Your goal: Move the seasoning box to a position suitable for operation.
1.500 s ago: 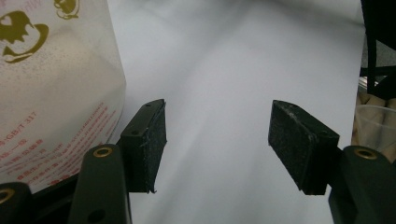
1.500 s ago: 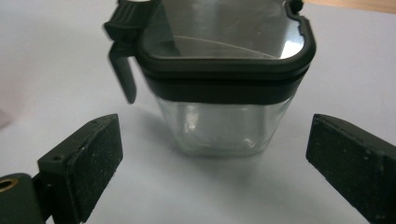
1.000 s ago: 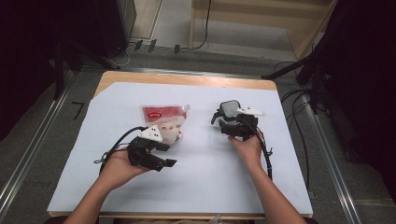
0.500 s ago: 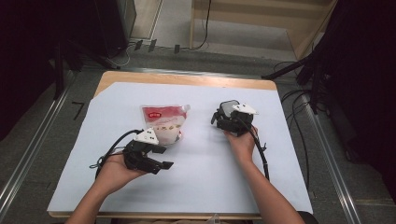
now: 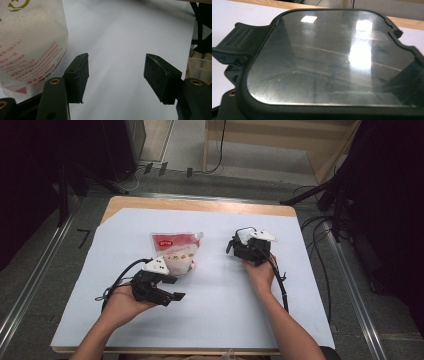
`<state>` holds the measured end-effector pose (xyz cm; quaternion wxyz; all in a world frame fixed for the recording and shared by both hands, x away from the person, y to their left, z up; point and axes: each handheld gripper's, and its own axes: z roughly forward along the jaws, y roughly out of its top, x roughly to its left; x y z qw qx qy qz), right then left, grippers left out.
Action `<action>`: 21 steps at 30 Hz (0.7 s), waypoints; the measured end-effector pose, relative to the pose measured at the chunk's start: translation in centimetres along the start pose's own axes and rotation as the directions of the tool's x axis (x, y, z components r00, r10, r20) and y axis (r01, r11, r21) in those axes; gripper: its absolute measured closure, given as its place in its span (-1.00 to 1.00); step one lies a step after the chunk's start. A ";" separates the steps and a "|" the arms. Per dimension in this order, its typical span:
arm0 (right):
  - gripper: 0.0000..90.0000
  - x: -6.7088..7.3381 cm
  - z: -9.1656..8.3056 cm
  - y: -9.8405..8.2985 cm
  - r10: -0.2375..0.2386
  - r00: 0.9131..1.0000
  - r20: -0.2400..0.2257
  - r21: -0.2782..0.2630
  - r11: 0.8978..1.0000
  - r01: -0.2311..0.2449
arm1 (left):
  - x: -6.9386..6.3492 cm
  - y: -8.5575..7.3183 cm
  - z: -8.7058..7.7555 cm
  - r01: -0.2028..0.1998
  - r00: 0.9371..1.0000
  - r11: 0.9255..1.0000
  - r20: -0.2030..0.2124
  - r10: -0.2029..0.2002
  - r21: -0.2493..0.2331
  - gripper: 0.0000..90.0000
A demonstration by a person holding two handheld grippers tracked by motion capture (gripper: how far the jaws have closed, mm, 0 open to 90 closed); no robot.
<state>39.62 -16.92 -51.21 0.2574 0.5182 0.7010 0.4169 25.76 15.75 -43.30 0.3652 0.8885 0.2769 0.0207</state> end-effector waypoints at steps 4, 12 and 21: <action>-0.66 0.3 -0.7 0.4 -0.012 1.000 -0.013 -0.006 1.000 0.012 | 0.0 0.2 0.1 0.004 1.000 1.000 -0.002 -0.004 0.000 -0.17; -0.66 1.4 -2.5 0.8 -0.021 0.995 -0.094 0.013 1.000 0.022 | 0.2 0.8 0.5 -0.002 1.000 1.000 0.016 0.003 -0.017 -0.17; -0.66 3.2 -6.6 0.3 -0.079 0.978 -0.195 0.001 0.997 0.081 | -0.1 1.5 1.0 -0.011 1.000 1.000 0.029 0.011 -0.005 -0.16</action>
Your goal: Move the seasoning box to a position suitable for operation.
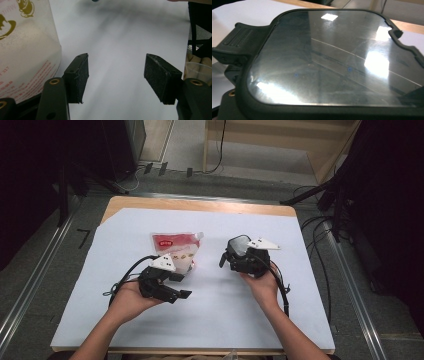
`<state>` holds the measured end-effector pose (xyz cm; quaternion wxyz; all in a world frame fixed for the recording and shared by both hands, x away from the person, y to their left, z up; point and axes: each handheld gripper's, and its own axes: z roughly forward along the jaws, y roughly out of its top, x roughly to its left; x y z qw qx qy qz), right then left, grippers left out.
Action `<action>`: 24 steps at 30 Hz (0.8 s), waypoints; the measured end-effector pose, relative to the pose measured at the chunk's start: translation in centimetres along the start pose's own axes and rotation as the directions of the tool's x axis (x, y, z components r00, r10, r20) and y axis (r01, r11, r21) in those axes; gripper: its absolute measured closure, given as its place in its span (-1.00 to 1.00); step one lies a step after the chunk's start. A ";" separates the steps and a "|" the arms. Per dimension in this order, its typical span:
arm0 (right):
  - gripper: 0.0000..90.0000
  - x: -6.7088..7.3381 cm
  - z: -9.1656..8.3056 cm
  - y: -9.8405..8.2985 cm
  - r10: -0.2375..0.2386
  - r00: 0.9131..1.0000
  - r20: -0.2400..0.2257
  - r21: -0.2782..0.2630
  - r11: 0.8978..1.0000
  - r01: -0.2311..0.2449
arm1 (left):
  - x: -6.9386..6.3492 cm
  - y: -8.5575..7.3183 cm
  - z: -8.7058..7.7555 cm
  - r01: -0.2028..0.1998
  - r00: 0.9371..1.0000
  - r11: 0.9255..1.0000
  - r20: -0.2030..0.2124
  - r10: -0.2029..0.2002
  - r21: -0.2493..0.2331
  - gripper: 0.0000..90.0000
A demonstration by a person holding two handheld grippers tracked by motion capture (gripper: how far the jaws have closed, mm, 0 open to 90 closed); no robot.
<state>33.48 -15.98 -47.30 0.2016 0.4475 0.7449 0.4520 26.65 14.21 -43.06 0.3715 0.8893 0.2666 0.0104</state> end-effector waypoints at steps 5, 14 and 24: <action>-0.66 0.6 -1.5 -1.0 -0.024 1.000 -0.016 0.024 0.999 0.024 | 0.1 0.1 0.0 -0.014 1.000 1.000 0.003 0.014 0.010 -0.16; -0.66 1.8 -3.5 -1.9 -0.038 0.998 -0.051 0.027 0.999 0.039 | 0.1 0.1 0.2 -0.004 1.000 1.000 0.010 0.004 -0.005 -0.14; -0.66 4.1 -2.6 -2.9 -0.097 0.987 -0.128 0.049 0.993 0.104 | 0.1 0.0 0.5 -0.010 1.000 1.000 0.012 0.010 0.006 -0.13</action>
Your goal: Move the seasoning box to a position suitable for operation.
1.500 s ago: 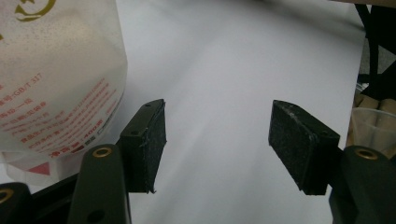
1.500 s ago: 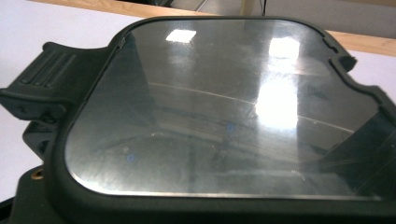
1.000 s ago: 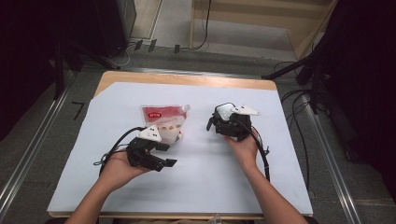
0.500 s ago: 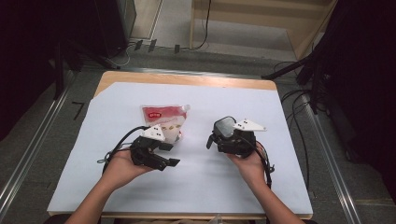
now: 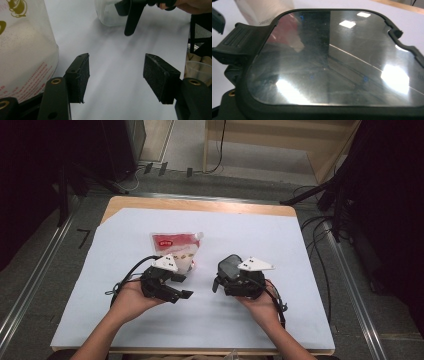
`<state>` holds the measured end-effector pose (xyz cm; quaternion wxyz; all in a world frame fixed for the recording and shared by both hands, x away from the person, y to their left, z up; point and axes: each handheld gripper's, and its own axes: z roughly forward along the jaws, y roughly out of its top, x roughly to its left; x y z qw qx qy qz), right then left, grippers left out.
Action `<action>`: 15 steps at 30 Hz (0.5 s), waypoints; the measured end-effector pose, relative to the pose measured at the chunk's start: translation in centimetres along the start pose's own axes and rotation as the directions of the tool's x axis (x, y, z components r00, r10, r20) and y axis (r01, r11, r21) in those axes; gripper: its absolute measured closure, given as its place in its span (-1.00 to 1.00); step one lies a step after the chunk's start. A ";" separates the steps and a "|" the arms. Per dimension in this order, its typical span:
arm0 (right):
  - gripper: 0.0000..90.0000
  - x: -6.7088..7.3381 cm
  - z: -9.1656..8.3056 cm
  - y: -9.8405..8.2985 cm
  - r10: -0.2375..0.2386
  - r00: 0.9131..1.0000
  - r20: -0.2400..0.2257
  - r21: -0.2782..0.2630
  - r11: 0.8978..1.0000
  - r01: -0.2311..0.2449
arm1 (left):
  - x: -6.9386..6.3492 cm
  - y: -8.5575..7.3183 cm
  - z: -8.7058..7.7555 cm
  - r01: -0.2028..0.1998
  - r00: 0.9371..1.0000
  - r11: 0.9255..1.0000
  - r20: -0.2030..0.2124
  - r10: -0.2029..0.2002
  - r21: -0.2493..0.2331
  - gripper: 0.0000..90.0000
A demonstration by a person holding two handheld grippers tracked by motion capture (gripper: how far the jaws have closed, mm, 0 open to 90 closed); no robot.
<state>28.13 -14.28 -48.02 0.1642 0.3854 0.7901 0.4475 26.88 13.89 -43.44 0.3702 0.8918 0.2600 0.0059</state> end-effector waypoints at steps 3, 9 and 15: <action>-0.66 1.0 0.8 -0.4 -0.024 1.000 -0.014 0.001 1.000 0.024 | 0.0 0.0 0.0 0.001 1.000 1.000 -0.003 -0.001 0.002 -0.13; -0.66 2.1 1.8 -0.5 -0.042 0.999 -0.035 -0.012 0.999 0.042 | 0.1 0.0 0.1 -0.004 1.000 1.000 0.001 0.004 0.002 -0.13; -0.66 2.8 3.2 -1.1 -0.060 0.997 -0.045 -0.004 0.998 0.060 | 0.1 -0.1 0.2 -0.002 1.000 1.000 0.003 0.002 0.005 -0.13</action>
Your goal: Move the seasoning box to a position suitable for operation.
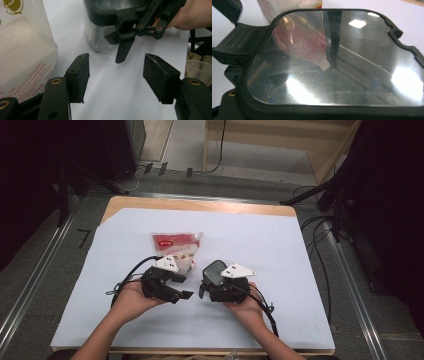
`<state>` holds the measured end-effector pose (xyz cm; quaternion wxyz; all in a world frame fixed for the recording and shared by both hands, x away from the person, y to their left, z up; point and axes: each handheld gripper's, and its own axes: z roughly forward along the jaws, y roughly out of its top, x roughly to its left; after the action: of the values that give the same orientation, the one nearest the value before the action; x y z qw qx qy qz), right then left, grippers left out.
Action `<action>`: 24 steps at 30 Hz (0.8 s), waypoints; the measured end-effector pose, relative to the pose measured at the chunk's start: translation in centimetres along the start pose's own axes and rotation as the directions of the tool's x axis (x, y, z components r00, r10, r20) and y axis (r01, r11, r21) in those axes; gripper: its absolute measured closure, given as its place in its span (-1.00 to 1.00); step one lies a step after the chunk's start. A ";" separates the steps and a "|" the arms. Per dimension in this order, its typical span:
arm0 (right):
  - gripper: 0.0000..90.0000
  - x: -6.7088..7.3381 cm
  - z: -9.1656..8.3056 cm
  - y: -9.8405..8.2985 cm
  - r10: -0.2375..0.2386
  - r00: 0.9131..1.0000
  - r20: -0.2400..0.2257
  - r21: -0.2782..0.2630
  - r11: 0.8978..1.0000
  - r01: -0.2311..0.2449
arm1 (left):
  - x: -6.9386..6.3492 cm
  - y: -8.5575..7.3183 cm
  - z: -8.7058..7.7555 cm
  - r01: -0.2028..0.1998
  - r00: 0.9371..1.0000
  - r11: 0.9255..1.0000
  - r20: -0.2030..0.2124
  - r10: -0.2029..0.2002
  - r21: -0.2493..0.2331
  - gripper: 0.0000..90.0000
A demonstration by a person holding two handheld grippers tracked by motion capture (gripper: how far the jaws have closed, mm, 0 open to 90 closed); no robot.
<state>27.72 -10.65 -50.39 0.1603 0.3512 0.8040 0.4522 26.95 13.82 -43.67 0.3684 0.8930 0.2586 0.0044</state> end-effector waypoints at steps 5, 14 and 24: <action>-0.66 0.0 0.1 -0.3 -0.002 1.000 0.000 0.003 1.000 0.002 | 0.0 0.0 0.0 -0.001 1.000 1.000 -0.003 0.001 0.007 -0.13; -0.73 -0.1 -0.6 -0.6 0.031 0.999 -0.024 0.048 0.998 -0.029 | 0.0 -0.1 0.0 0.002 1.000 1.000 -0.002 -0.002 -0.005 -0.13; -0.70 -0.5 -4.4 -0.4 0.003 0.998 -0.058 0.094 0.996 0.003 | 0.4 0.0 0.1 0.024 1.000 1.000 -0.004 -0.024 -0.002 -0.02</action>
<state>25.31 -13.84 -48.39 0.1199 0.3451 0.8288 0.4239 27.29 13.93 -43.79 0.3688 0.8894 0.2699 0.0021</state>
